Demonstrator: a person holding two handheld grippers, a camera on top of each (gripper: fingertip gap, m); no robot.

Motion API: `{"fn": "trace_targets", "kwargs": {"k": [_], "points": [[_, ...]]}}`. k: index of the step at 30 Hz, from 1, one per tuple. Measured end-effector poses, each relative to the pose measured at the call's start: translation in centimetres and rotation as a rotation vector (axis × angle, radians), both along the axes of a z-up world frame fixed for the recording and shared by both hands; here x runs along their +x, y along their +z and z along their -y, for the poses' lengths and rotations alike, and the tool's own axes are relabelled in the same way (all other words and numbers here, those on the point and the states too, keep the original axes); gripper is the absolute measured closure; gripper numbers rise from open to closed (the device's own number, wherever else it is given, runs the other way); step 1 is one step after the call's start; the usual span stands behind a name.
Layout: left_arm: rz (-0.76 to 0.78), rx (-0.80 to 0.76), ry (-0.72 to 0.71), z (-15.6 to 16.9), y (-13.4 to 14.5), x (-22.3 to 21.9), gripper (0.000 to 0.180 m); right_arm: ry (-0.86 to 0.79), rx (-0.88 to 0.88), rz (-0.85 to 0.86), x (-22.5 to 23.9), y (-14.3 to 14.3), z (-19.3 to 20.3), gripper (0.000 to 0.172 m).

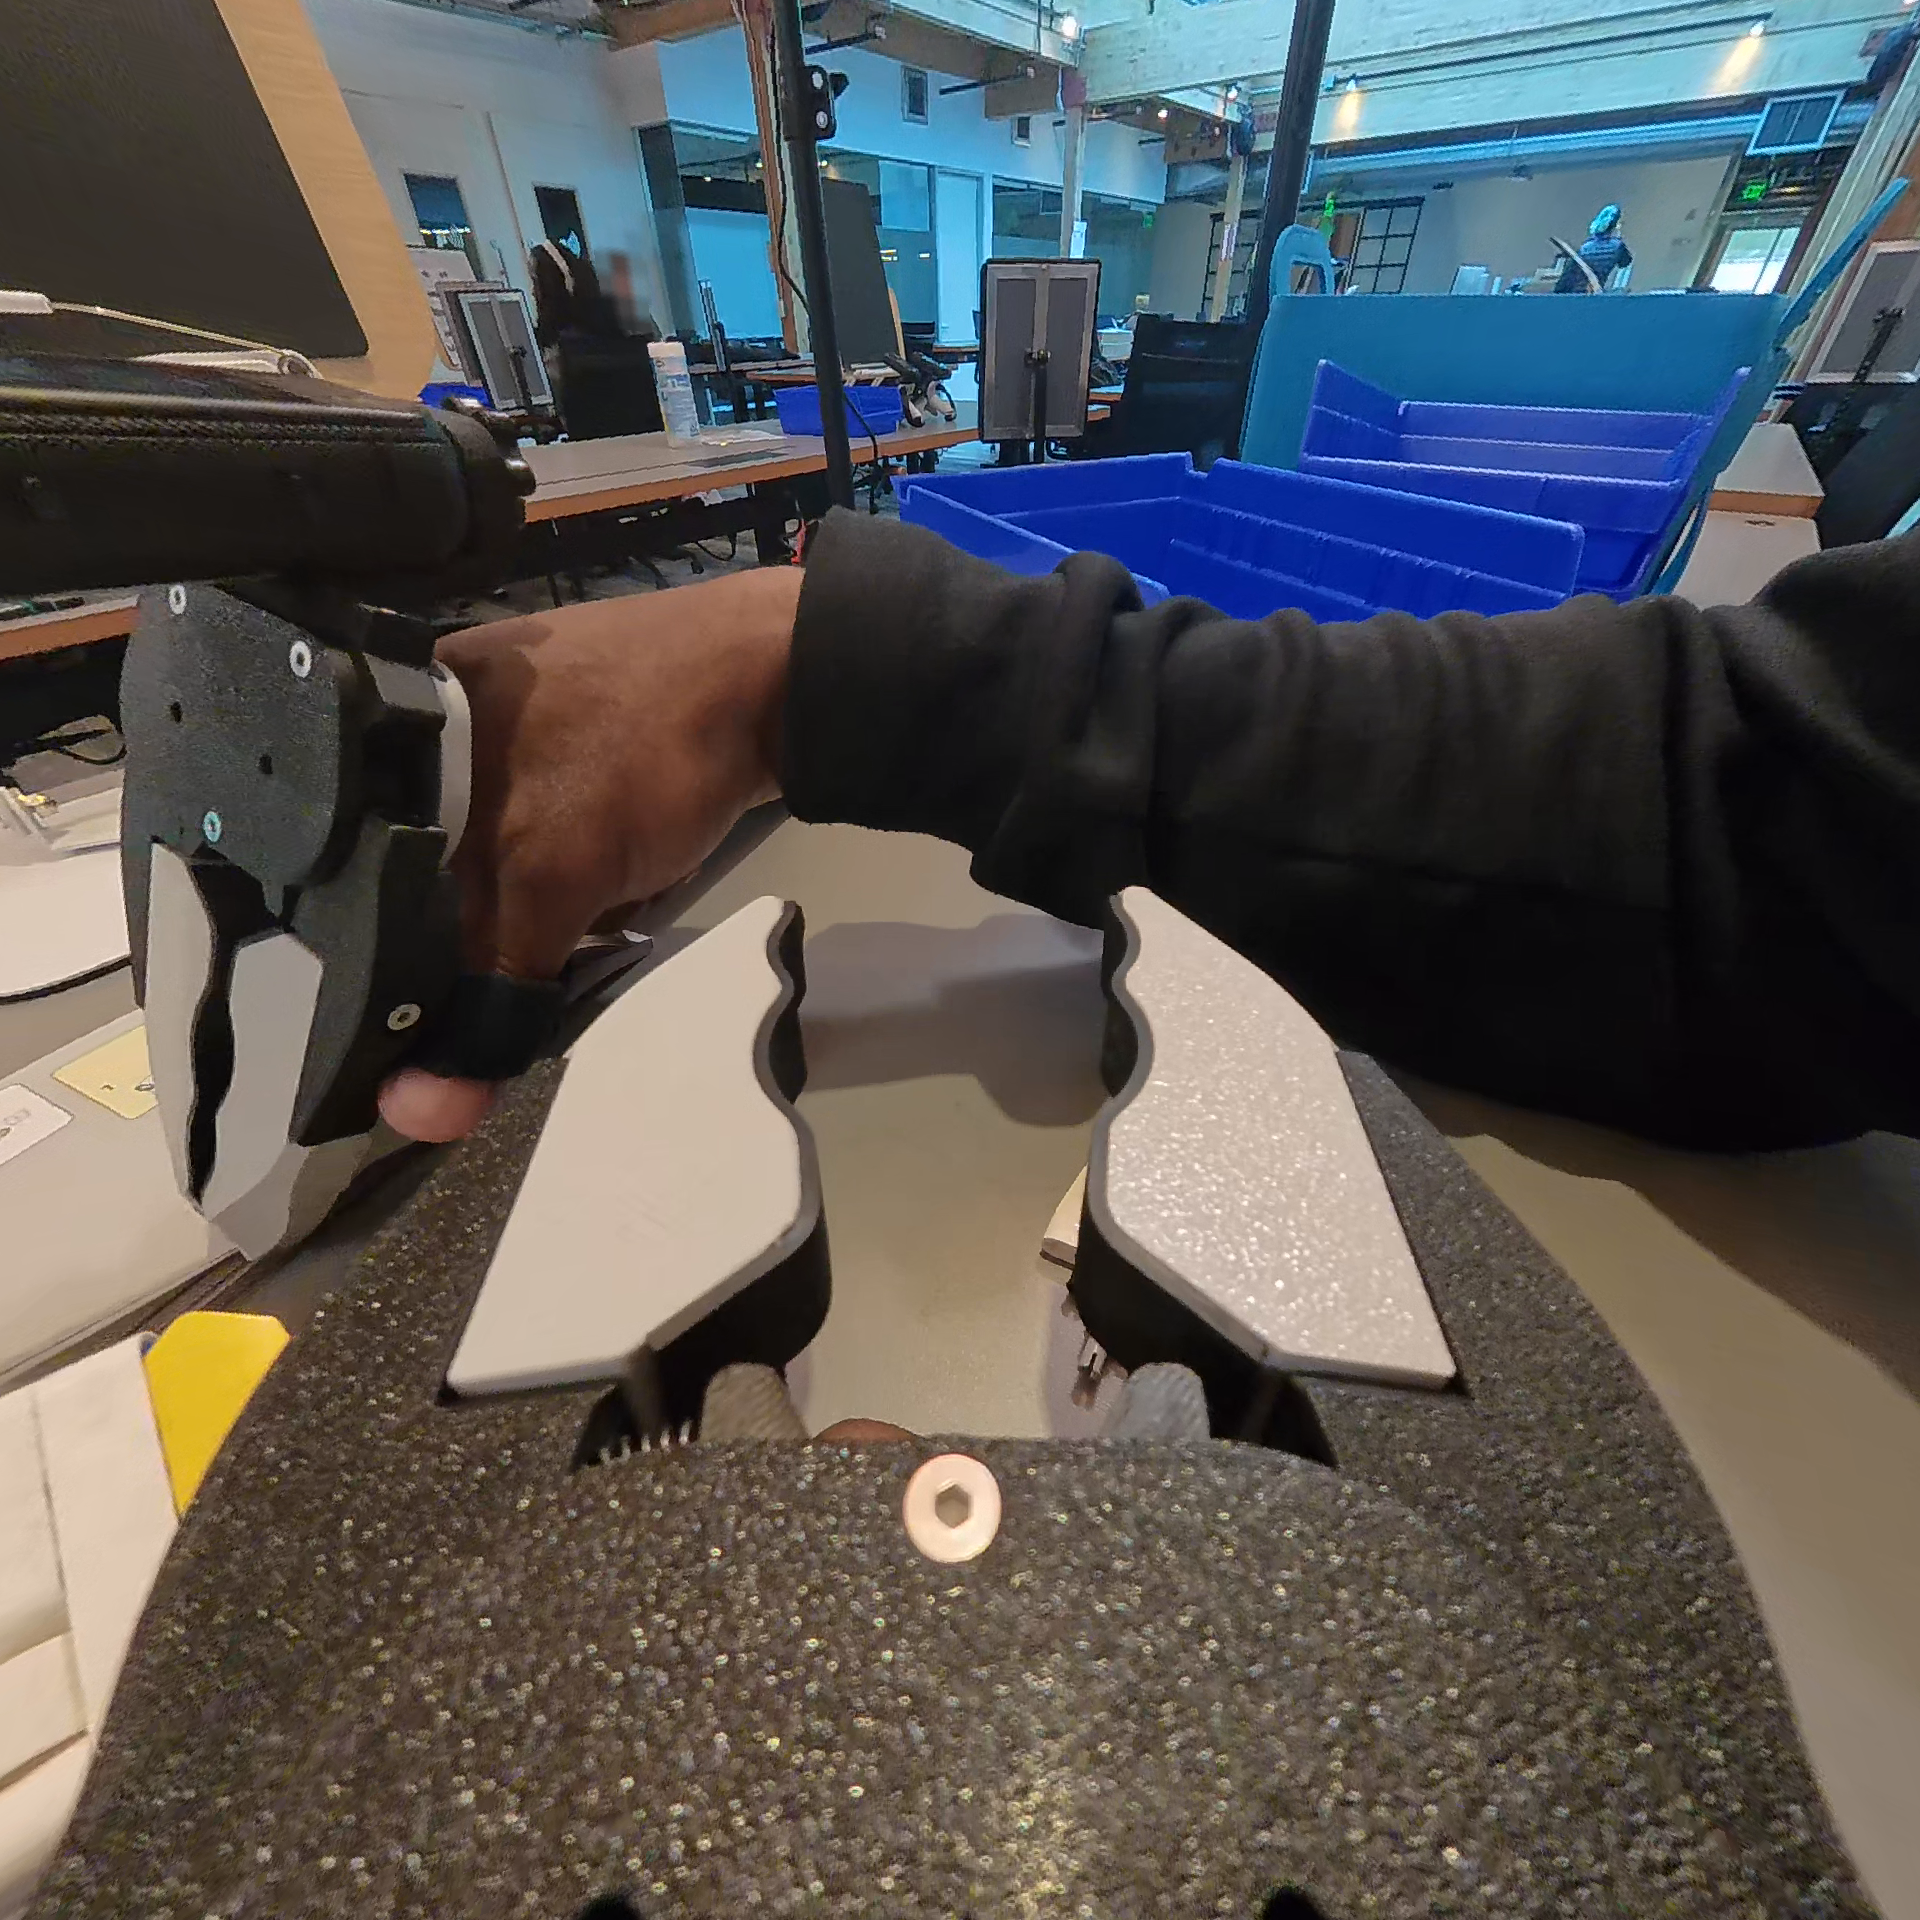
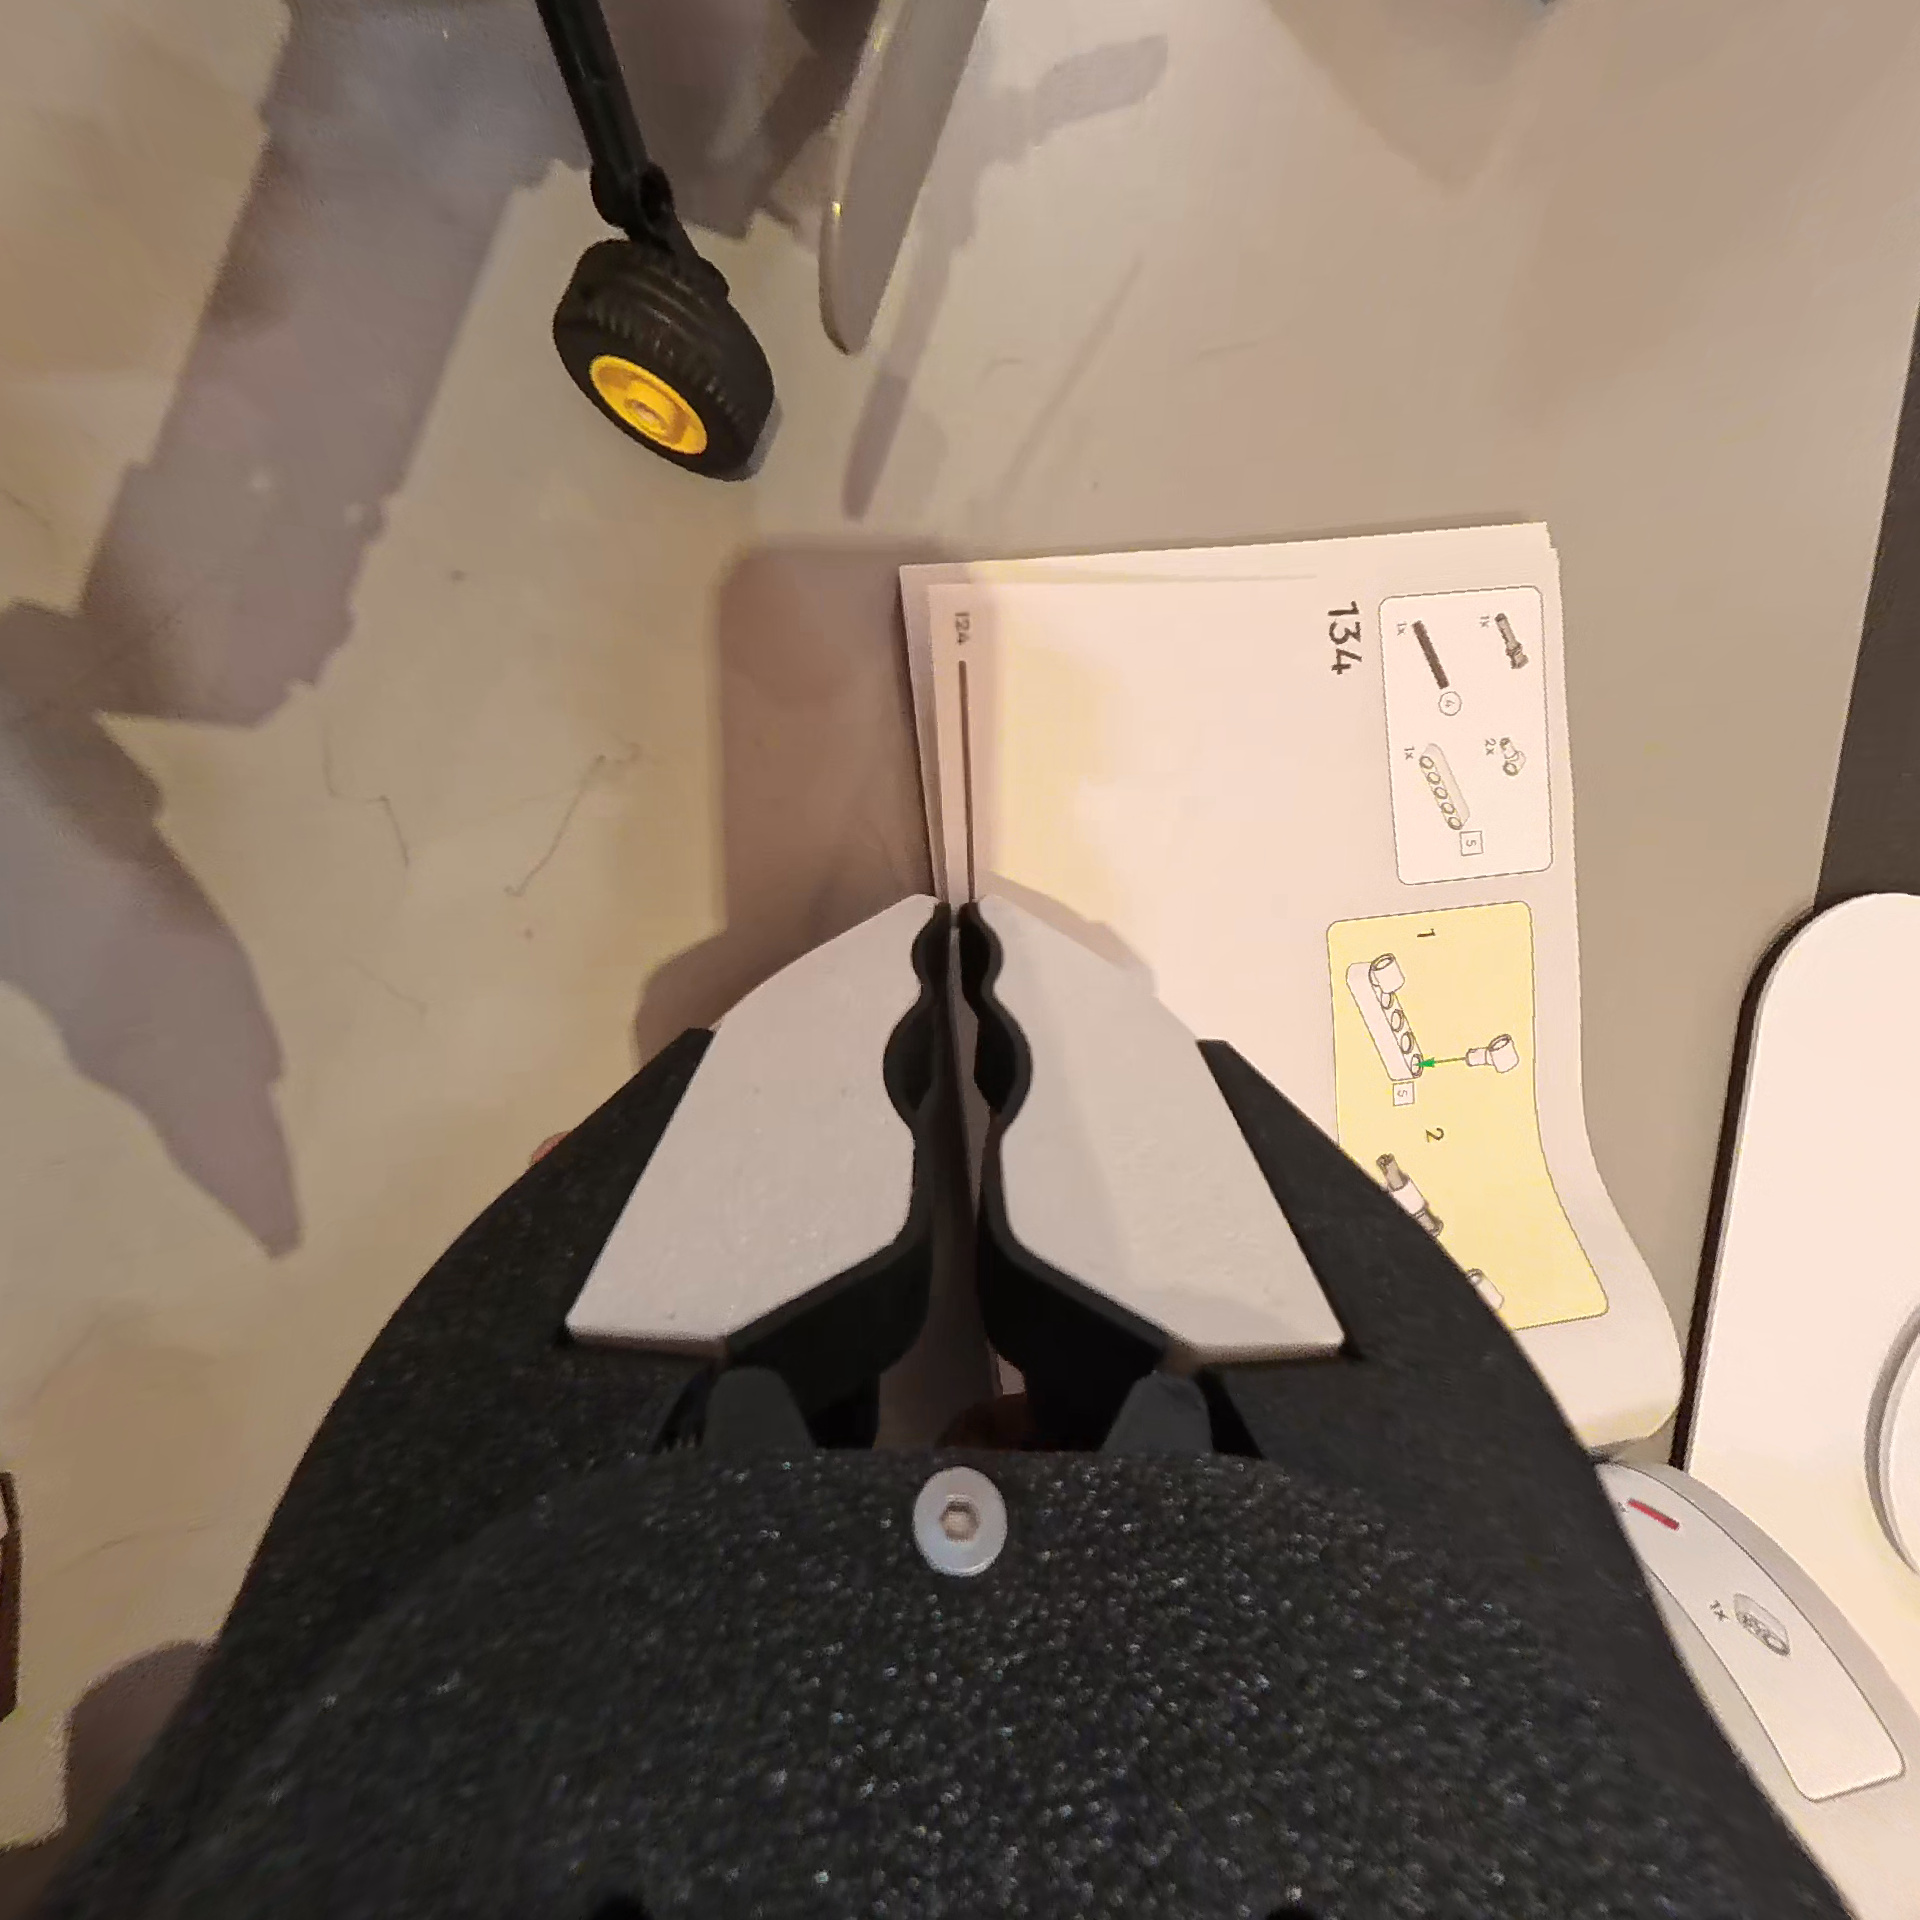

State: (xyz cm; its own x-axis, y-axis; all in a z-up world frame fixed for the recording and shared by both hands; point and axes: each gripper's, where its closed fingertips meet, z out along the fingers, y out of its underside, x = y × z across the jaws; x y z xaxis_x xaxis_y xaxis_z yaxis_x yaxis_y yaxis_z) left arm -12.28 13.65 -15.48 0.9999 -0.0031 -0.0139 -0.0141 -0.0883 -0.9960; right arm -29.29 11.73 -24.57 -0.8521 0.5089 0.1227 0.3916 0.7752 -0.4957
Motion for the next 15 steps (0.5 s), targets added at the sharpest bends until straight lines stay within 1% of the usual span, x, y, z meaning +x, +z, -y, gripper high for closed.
{"fn": "trace_targets", "kwargs": {"k": [11,15], "points": [[-0.004,-0.001,-0.001,0.0,-0.04,0.04,0.125,-0.029,-0.034,-0.004,-0.16,0.63,-0.31,0.172],[-0.006,-0.003,0.0,-0.01,-0.05,0.04,0.125,-0.026,-0.024,0.004,-0.06,0.38,-0.35,0.172]]}}
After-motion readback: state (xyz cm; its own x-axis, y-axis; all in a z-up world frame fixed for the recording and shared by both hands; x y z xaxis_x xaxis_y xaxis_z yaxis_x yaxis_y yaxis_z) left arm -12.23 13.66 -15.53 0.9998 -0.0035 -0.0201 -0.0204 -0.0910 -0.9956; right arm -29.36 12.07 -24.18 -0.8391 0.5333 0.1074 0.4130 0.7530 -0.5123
